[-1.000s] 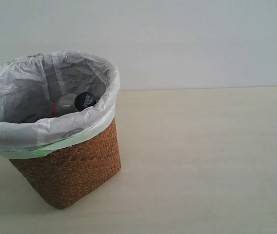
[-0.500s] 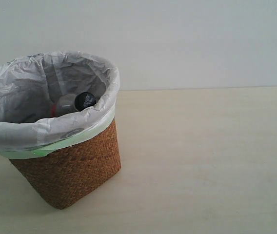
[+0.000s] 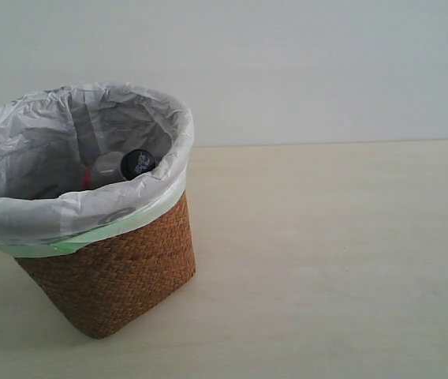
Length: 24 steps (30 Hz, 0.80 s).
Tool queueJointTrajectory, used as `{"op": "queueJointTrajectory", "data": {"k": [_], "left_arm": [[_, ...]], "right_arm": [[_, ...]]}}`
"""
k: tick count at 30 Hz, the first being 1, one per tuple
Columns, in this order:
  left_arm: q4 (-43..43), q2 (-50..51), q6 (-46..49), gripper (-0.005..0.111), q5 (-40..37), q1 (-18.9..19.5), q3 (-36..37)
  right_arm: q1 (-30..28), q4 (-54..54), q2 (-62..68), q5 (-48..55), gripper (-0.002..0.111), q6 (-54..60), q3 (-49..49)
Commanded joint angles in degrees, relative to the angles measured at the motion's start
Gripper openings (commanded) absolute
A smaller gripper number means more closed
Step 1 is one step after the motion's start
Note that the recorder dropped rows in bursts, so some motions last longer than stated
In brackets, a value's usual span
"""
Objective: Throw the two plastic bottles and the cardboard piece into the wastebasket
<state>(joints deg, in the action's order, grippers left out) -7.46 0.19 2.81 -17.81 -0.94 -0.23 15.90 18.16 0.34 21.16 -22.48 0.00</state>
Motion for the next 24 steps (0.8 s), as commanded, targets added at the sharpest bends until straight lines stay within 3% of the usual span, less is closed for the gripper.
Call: {"op": "queueJointTrajectory", "data": {"k": [1, 13, 24], "left_arm": [[0.2, -0.2, -0.3, 0.004, 0.1, 0.0, 0.2], [0.2, -0.2, -0.3, 0.004, 0.1, 0.0, 0.2], [0.2, -0.2, -0.3, 0.004, 0.1, 0.0, 0.2]], "right_arm": [[0.1, 0.4, -0.3, -0.3, 0.009, 0.5, 0.0], [0.0, -12.9, -0.3, -1.5, 0.009, 0.5, 0.0], [0.0, -13.3, -0.3, -1.5, 0.009, 0.5, 0.0]]}}
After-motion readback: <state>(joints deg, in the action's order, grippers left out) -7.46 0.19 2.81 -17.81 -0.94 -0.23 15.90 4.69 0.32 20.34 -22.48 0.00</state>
